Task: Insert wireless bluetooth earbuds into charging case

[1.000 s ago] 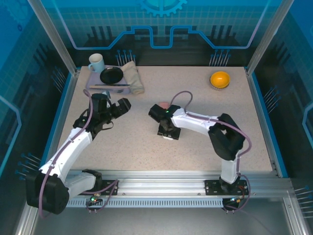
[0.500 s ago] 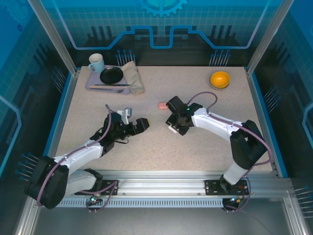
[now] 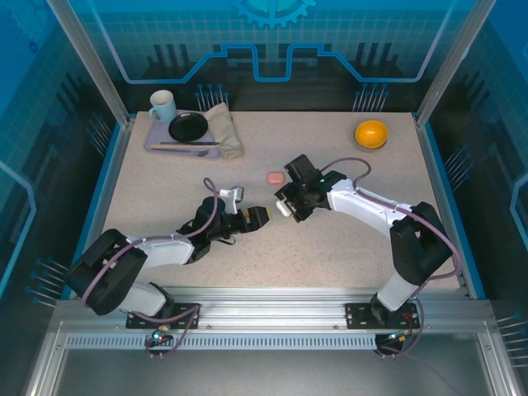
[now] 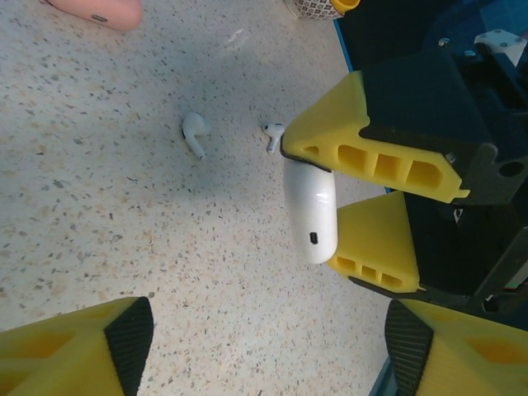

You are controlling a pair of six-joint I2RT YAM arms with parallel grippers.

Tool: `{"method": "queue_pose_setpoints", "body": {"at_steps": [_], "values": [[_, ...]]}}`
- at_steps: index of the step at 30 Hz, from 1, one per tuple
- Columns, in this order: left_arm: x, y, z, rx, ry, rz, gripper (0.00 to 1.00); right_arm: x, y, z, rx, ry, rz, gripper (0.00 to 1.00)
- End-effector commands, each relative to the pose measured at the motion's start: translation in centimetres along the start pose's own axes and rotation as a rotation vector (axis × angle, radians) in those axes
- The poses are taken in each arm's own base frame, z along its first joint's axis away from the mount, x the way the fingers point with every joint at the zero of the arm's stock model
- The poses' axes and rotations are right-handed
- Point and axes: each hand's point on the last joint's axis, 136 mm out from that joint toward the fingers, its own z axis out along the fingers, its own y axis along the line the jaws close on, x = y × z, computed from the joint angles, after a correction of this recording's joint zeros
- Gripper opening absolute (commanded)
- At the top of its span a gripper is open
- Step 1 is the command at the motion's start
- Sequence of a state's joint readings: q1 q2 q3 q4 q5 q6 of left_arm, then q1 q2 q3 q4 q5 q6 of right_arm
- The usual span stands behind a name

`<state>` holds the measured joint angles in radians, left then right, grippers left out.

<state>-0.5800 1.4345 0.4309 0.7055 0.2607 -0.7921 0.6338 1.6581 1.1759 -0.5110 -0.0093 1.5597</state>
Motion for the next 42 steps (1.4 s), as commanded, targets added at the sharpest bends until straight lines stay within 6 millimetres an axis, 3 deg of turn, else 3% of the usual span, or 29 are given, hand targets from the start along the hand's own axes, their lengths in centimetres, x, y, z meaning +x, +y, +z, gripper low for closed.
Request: {"method": "queue_pose_setpoints", "body": {"at_steps": [1,12,27,35,42], "values": [[-1.8,-2.3,1.0,0.069,-0.066,0.030,0.74,0.2,1.3,0.2,-0.030,0.029,0.051,0.52],[-1.6,-2.6,3.6,0.088,-0.056,0.028,0.65,0.5,2.7,-0.4,-0.060,0.033,0.047,0.51],[-2.2,-2.5,5.7,0.097,-0.073,0.009,0.56,0.8,2.5,-0.3,-0.062,0.044,0.044,0.50],[-2.7,-2.6,6.1,0.094,-0.086,0.012,0.50,0.7,2.3,-0.3,-0.059,0.045,0.044,0.50],[-2.6,-2.4,6.2,0.087,-0.084,0.013,0.39,0.7,2.3,-0.4,-0.062,0.043,0.045,0.50]]}}
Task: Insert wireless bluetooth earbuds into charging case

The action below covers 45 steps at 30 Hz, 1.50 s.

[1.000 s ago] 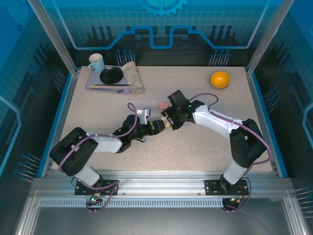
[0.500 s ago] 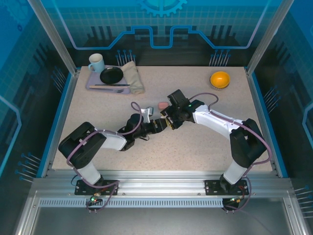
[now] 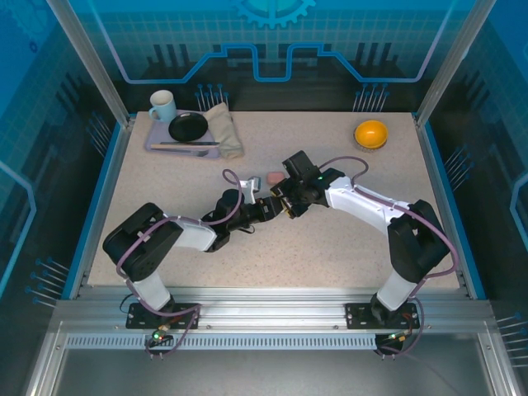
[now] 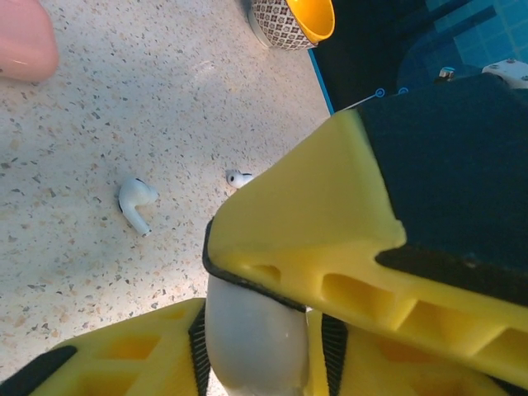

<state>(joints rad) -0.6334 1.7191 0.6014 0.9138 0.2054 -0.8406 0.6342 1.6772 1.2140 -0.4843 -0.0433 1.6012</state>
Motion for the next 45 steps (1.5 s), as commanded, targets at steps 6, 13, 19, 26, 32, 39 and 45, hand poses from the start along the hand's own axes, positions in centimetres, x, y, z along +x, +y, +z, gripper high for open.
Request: {"method": "queue_pose_setpoints", "body": {"at_steps": [6,13,19,26,32,39,45], "values": [[-0.8,-1.0,0.6,0.023,-0.025,0.017,0.28,0.3,0.4,-0.2,-0.015,0.013,0.011,0.50],[-0.8,-1.1,0.6,0.020,-0.013,0.029,0.21,0.1,1.0,-1.0,-0.043,0.009,0.003,0.60],[-0.7,-1.5,0.7,0.021,0.004,0.034,0.20,-1.9,2.3,-3.5,-0.108,-0.041,-0.007,0.75],[-0.4,-2.6,-0.3,0.024,0.067,0.082,0.18,-6.0,3.2,-9.4,-0.216,-0.162,-0.209,0.77],[-0.8,-4.3,-2.7,0.067,0.178,0.163,0.17,-6.2,3.0,-12.4,-0.381,-0.183,-0.667,0.77],[-2.4,-6.8,-5.3,0.162,0.293,0.189,0.18,-3.1,2.1,-13.3,-0.556,-0.125,-0.923,0.77],[-2.8,-8.6,-5.8,0.199,0.334,0.204,0.18,-0.8,2.6,-11.9,-0.647,-0.059,-0.965,0.76]]}}
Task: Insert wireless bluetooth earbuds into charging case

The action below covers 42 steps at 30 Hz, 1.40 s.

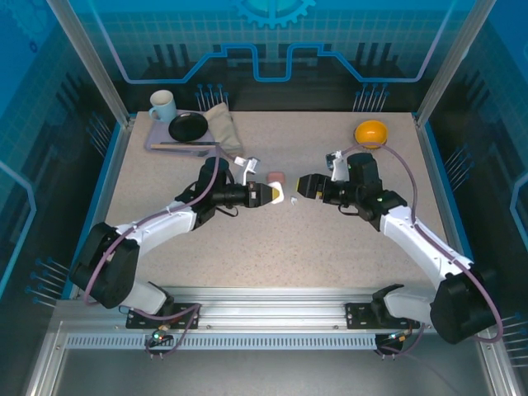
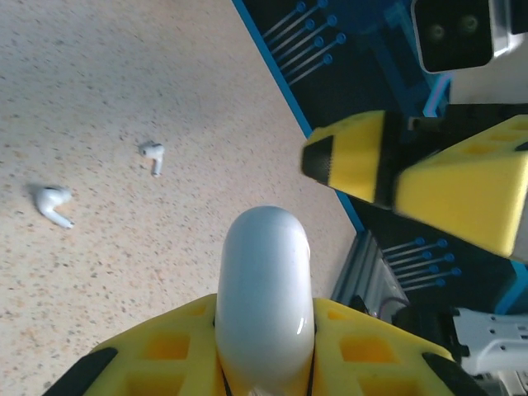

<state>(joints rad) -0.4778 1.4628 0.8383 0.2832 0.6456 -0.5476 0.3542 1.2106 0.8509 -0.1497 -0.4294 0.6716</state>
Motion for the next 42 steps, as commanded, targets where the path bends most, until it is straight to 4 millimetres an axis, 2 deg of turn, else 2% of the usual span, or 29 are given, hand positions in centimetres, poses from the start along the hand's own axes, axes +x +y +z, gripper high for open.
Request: {"method": "queue_pose_setpoints", "body": {"at_steps": [1,7,15,20,24,29,32,35,42], "values": [[0.2,-2.1,-0.7,0.062,0.058,0.032,0.18,-0.2,2.9,0.7,-0.133,-0.009,-0.109,0.76],[0.1,-2.3,-0.6,0.068,0.064,0.034,0.18,0.1,3.8,2.0,-0.152,0.010,-0.128,0.75],[-0.2,-2.6,-0.7,0.071,0.059,0.039,0.17,0.9,3.3,3.7,-0.145,0.048,-0.115,0.74],[-0.4,-2.8,-0.6,0.075,0.058,0.044,0.17,1.7,2.1,4.9,-0.114,0.079,-0.098,0.73],[-0.5,-2.9,-0.7,0.076,0.054,0.049,0.17,2.3,-0.3,5.4,-0.055,0.088,-0.059,0.71],[-0.9,-3.5,-1.1,0.081,0.038,0.067,0.16,2.8,-4.1,5.2,0.030,0.075,0.023,0.69],[-0.9,-3.5,-1.1,0.080,0.036,0.069,0.16,2.9,-5.7,4.7,0.061,0.065,0.061,0.68],[-0.8,-3.4,-1.1,0.079,0.038,0.067,0.15,2.7,-5.4,3.7,0.044,0.047,0.073,0.68],[-0.6,-3.0,-0.9,0.073,0.043,0.061,0.15,2.0,-2.0,0.3,-0.029,-0.005,0.033,0.68]]}}
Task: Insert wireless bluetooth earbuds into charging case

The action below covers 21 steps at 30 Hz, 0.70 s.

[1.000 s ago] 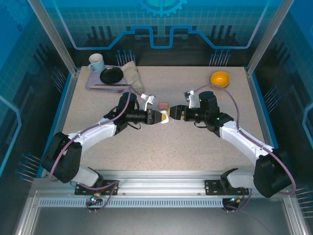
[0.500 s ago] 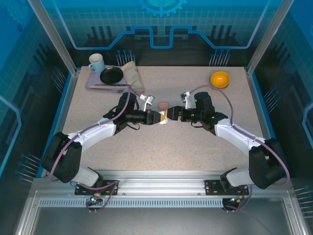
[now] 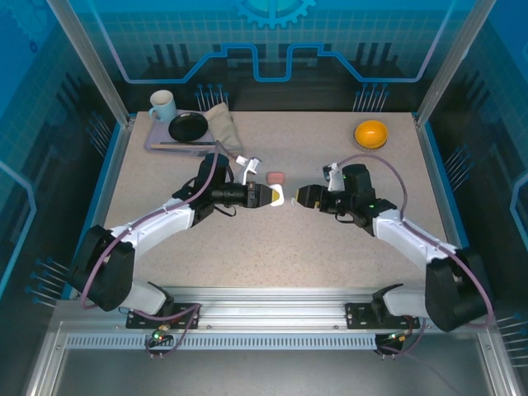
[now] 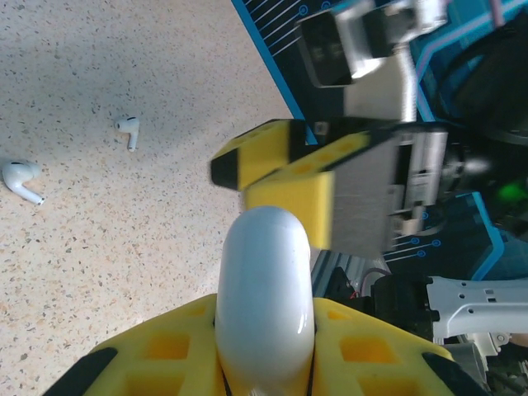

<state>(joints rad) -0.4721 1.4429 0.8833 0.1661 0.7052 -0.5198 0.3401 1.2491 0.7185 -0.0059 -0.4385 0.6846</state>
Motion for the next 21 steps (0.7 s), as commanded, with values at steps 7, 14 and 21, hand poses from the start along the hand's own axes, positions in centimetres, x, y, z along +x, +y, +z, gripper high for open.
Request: {"method": "queue_pose_setpoints", "body": {"at_steps": [7,14,21], "values": [[-1.0,-1.5,-0.1,0.044,-0.013,0.070,0.14,-2.1,5.2,-2.3,-0.126,-0.054,-0.040,0.68],[-1.1,-1.4,0.1,0.043,-0.011,0.065,0.14,-2.5,7.5,-0.2,-0.153,-0.018,-0.080,0.68],[-1.1,-1.5,0.1,0.044,-0.011,0.066,0.14,-1.8,8.6,1.7,-0.162,0.017,-0.103,0.68]]}}
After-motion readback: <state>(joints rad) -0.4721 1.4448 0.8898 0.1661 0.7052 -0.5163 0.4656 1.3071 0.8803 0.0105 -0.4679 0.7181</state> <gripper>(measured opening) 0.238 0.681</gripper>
